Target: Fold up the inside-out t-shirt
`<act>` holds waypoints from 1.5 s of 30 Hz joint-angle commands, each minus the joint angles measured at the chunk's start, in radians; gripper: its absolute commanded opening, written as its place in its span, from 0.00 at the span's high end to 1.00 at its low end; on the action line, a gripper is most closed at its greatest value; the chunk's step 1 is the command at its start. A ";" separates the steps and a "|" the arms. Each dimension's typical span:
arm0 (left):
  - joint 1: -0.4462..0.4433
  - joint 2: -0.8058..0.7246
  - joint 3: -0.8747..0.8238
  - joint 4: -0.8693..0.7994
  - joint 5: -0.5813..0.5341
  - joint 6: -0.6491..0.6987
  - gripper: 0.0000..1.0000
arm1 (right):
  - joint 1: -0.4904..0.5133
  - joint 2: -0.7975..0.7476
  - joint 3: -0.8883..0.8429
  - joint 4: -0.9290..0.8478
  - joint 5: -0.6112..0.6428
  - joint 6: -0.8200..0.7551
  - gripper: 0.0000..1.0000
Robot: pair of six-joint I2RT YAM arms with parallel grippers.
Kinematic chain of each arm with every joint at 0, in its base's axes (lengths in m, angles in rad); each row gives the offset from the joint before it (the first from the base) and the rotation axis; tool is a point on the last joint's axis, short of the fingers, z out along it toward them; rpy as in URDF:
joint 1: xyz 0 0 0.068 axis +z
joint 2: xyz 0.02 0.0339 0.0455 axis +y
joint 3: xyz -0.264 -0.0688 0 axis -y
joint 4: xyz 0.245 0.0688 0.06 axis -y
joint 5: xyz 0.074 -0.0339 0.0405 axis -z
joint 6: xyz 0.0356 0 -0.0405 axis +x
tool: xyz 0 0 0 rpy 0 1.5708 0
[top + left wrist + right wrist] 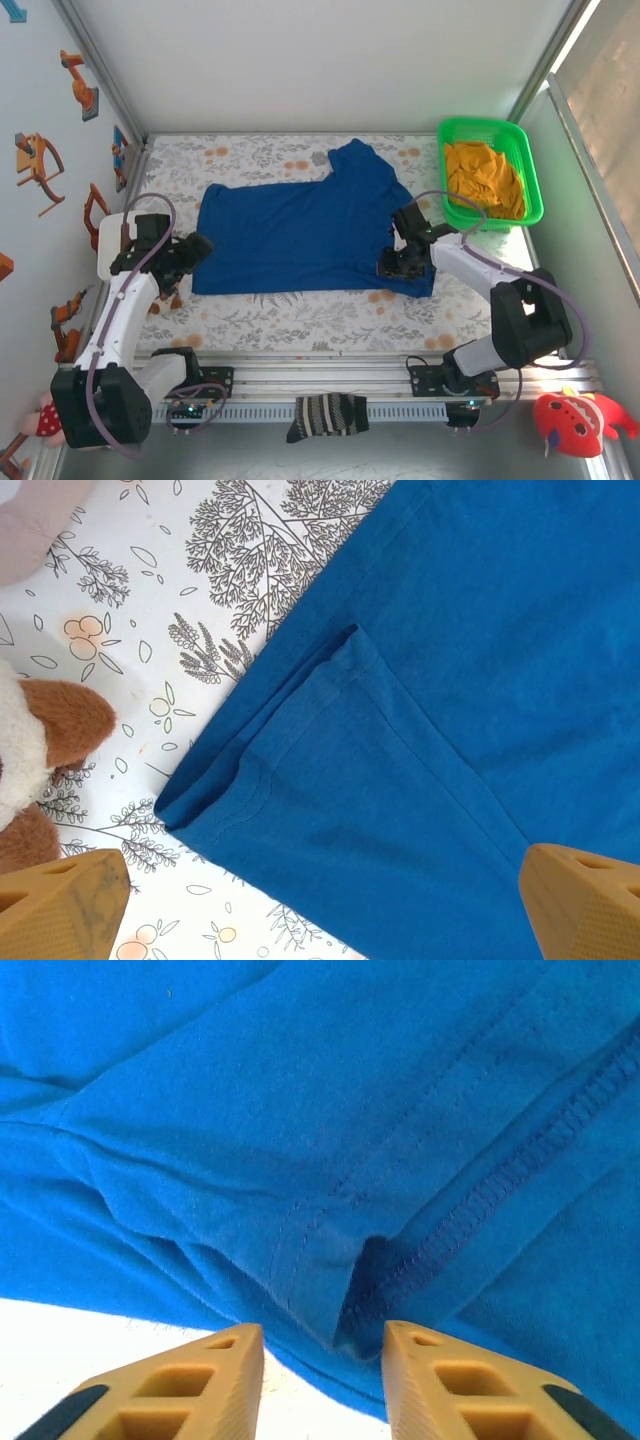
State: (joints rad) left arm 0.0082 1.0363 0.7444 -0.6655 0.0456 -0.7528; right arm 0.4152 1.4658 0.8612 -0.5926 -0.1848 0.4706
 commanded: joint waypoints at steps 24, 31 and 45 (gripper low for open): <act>0.006 0.024 -0.011 0.041 0.041 0.003 0.01 | 0.018 0.357 0.468 -0.036 -0.024 -0.146 1.00; 0.001 0.016 -0.031 0.054 0.052 -0.011 0.01 | 0.059 0.463 0.582 -0.008 -0.087 -0.163 0.70; 0.001 0.047 -0.061 0.085 0.076 0.003 0.02 | -0.035 0.176 0.355 -0.023 0.053 -0.096 0.65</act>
State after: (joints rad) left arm 0.0082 1.0683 0.7071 -0.6018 0.0917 -0.7536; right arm 0.3874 1.7058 1.2800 -0.5797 -0.2066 0.3447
